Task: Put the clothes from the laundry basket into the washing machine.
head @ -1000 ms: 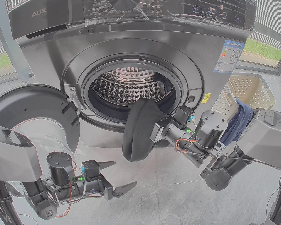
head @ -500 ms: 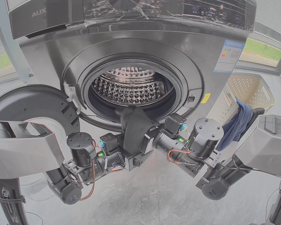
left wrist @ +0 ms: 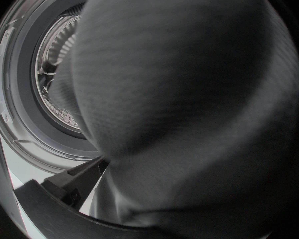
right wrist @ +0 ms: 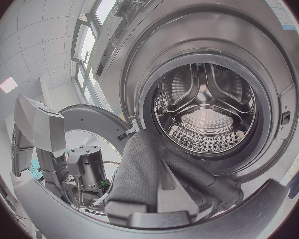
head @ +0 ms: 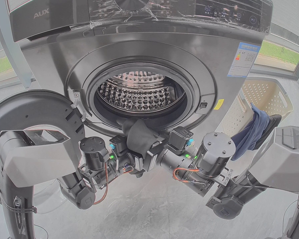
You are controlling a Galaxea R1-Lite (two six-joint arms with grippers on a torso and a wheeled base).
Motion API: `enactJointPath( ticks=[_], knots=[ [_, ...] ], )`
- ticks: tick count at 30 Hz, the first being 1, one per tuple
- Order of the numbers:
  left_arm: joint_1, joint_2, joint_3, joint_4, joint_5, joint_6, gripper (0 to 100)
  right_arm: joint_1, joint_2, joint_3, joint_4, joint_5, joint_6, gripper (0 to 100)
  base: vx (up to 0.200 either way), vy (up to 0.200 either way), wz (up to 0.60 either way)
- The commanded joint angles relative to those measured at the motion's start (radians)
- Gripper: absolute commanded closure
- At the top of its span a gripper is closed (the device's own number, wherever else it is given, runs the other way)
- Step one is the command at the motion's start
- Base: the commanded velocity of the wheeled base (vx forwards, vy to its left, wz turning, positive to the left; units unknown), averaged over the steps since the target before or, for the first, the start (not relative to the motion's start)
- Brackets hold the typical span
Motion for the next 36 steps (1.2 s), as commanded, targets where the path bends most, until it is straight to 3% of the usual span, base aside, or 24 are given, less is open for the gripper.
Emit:
enactJointPath(
  ticks=[1,2,10,16,34,35,36],
  knots=[
    [0.008,0.017,-0.021,-0.001,0.022,-0.01,0,-0.001,-0.009,0.004,-0.001,-0.018,0.001,100,0.0,0.0,0.0],
    [0.009,0.017,-0.021,-0.001,0.027,-0.013,100,-0.003,-0.01,0.004,-0.001,-0.02,0.002,100,0.0,0.0,0.0],
    [0.04,0.001,-0.021,-0.002,0.039,-0.021,100,-0.053,-0.043,0.028,0.001,-0.026,0.021,100,0.0,0.0,0.0],
    [0.052,-0.074,-0.012,-0.002,0.045,-0.073,100,-0.119,-0.041,0.084,0.004,-0.027,0.031,100,0.0,0.0,0.0],
    [0.006,-0.246,0.086,-0.001,0.091,-0.077,100,-0.107,0.026,0.116,-0.003,-0.044,0.047,100,0.0,0.0,0.0],
    [0.006,-0.247,0.091,-0.001,0.093,-0.077,100,-0.101,0.02,0.122,-0.009,-0.041,0.047,0,0.0,0.0,0.0],
    [0.006,-0.252,0.1,-0.001,0.093,-0.076,100,-0.095,0.008,0.136,-0.006,-0.035,0.047,0,0.0,0.0,0.0]
  ],
)
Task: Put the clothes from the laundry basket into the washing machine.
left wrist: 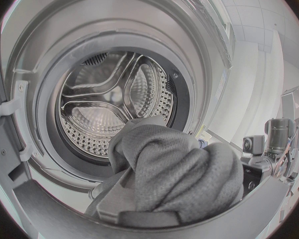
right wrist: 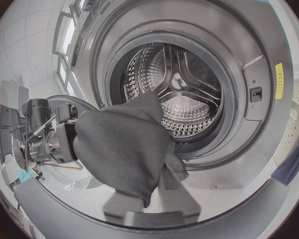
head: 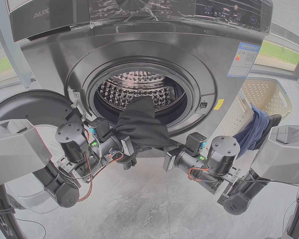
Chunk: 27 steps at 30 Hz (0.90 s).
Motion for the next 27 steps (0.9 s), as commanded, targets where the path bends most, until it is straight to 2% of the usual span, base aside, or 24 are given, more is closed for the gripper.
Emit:
enactJointPath(
  ticks=[1,2,3,4,5,7,9,15,16,17,19,22,27],
  knots=[
    [-0.003,-0.047,0.033,-0.004,0.011,0.002,100,0.027,-0.033,0.051,0.008,0.013,-0.003,0,0.0,0.0,0.0],
    [-0.004,-0.059,0.045,-0.004,0.019,0.002,100,0.033,-0.048,0.077,0.009,0.016,-0.007,0,0.0,0.0,0.0],
    [-0.016,-0.092,0.087,-0.004,0.037,0.002,100,0.047,-0.077,0.146,0.012,0.041,-0.017,0,0.0,0.0,0.0],
    [-0.024,-0.107,0.105,-0.002,0.04,0.002,100,0.054,-0.083,0.175,0.008,0.059,-0.02,0,0.0,0.0,0.0],
    [-0.038,-0.141,0.14,-0.002,0.043,-0.001,100,0.071,-0.093,0.241,-0.011,0.108,-0.037,0,0.0,0.0,0.0],
    [-0.039,-0.182,0.189,-0.002,0.039,-0.002,100,0.085,-0.105,0.326,-0.04,0.163,-0.069,0,0.0,0.0,0.0],
    [-0.033,-0.19,0.206,-0.002,0.047,0.004,100,0.091,-0.125,0.375,-0.058,0.186,-0.074,0,0.0,0.0,0.0],
    [-0.032,-0.182,0.242,-0.002,0.039,0.013,100,0.028,-0.188,0.399,-0.057,0.162,-0.068,0,0.0,0.0,0.0],
    [-0.027,-0.181,0.249,-0.002,0.037,0.016,100,-0.028,-0.188,0.405,-0.057,0.127,-0.068,0,0.0,0.0,0.0],
    [-0.026,-0.182,0.249,-0.002,0.037,0.016,100,-0.051,-0.186,0.409,-0.057,0.108,-0.065,0,0.0,0.0,0.0],
    [-0.009,-0.184,0.248,-0.002,0.036,0.013,100,-0.07,-0.18,0.413,-0.057,0.097,-0.056,0,0.0,0.0,0.0],
    [0.031,-0.185,0.257,-0.002,0.031,0.015,100,-0.12,-0.171,0.412,-0.057,0.097,-0.043,0,0.0,0.0,0.0],
    [0.071,-0.194,0.28,-0.002,0.011,0.015,100,-0.134,-0.151,0.401,-0.058,0.096,-0.042,0,0.0,0.0,0.0]
  ],
)
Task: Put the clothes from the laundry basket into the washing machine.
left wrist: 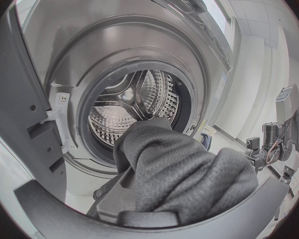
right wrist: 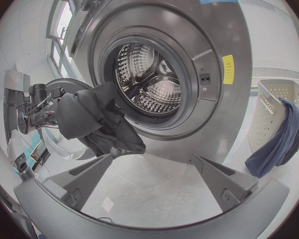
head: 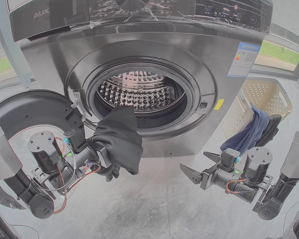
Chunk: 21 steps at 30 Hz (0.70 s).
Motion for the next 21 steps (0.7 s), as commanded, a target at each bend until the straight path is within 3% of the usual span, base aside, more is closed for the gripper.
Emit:
enactJointPath(
  ticks=[1,18,21],
  knots=[
    [0.035,-0.012,0.032,0.0,-0.022,0.001,100,-0.02,0.015,-0.006,-0.001,-0.002,0.003,0,0.0,0.0,0.0],
    [0.039,0.0,0.064,-0.002,-0.025,-0.002,100,-0.014,0.014,-0.008,-0.001,-0.002,0.01,0,0.0,0.0,0.0],
    [0.039,0.004,0.063,-0.002,-0.025,-0.005,100,-0.013,0.01,-0.008,-0.001,-0.002,0.01,0,0.2,0.0,0.0]
  ],
)
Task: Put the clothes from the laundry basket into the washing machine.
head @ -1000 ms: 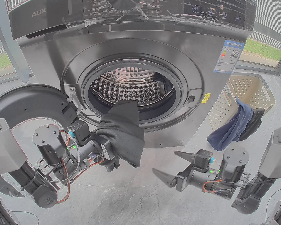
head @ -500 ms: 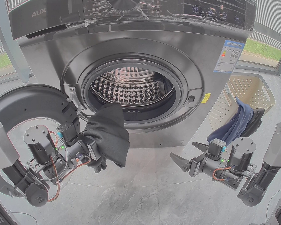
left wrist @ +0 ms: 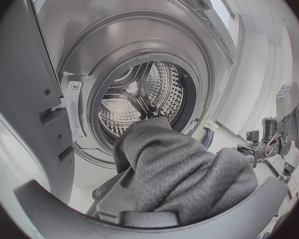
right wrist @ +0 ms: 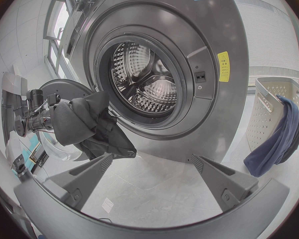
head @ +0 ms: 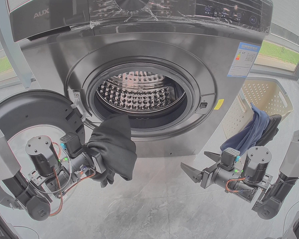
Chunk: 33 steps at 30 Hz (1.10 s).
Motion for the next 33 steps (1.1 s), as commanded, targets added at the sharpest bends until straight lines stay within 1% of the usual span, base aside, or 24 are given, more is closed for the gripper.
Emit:
enactJointPath(
  ticks=[1,4,28,33],
  knots=[
    [-0.003,0.01,0.002,0.0,0.001,0.001,100,0.003,-0.001,-0.002,-0.001,0.0,0.0,0,0.2,0.0,0.0],
    [-0.006,0.011,0.005,-0.002,0.001,0.002,100,0.003,0.001,-0.002,-0.001,0.0,0.001,0,0.2,0.0,0.0],
    [-0.035,0.025,0.016,-0.002,0.002,0.005,100,0.006,0.002,0.001,-0.001,0.0,0.001,0,0.0,0.0,0.0],
    [-0.037,0.025,0.014,-0.002,0.002,0.005,100,0.006,0.002,0.001,-0.001,0.0,0.001,0,0.2,0.0,0.0]
  ],
)
